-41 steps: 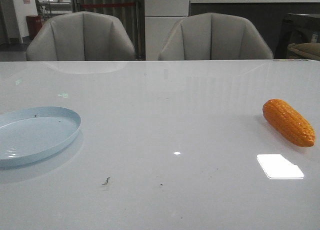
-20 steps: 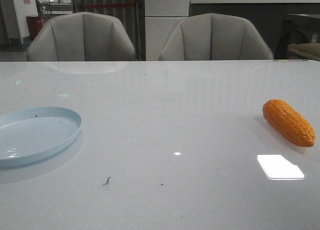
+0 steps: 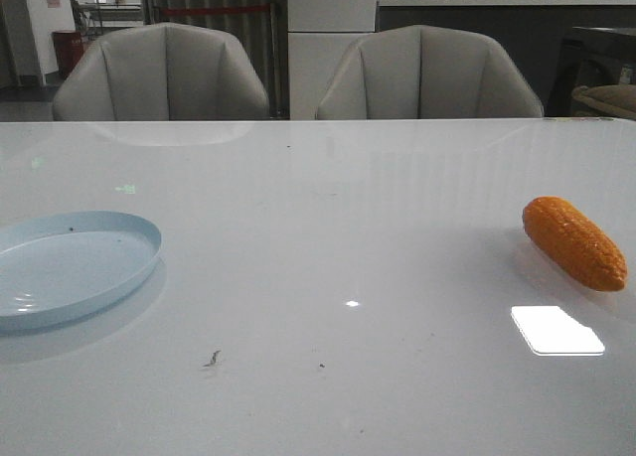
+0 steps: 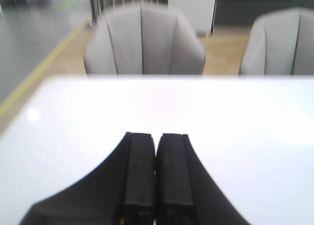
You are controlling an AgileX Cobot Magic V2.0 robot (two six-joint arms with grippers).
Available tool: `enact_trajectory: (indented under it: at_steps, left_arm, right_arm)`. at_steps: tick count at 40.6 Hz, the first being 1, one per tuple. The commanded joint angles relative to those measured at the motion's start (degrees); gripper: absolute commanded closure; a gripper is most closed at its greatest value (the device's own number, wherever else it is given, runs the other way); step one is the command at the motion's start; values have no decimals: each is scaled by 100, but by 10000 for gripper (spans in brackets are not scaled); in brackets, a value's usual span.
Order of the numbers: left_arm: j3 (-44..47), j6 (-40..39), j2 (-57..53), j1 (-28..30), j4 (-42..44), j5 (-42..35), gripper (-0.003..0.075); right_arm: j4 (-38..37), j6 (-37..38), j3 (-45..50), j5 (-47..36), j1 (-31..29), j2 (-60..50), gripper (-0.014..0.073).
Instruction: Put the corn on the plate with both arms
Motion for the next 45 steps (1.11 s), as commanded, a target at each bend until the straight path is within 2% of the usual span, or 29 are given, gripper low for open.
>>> enact_trajectory:
  at_steps: [1,5,8,12,16,19,22,37,45]
  left_arm:
    - [-183,-38,145,-1,-236,121,630]
    - [-183,-38,245,-1,-236,521,619]
    - [-183,-38,277,-1,-236,551,592]
    - [-183,-38,311,-1,-236,551,521]
    - [-172,-38,422,-1,-259,565,395]
    - [-172,-38,587,-1,-299,724,281]
    - [-199,-38,823,-1,-276,1012,229]
    - [-1492,-424,2419,580,-287,2374,229]
    - [-2196,-424,3452,603,-381,2866,230]
  right_arm:
    - [20,-1,-202,339,12,46,542]
    - [20,-1,-202,553,12,69,499]
    - [20,-1,-202,490,12,69,403]
    - [20,-1,-202,462,12,69,237]
    - [20,-1,-202,472,12,69,126]
    - [20,-1,-202,472,12,69,126]
    - [20,-1,-202,484,12,69,126]
    - [20,-1,-202,502,12,69,126]
    - [20,-1,-202,502,12,69,126]
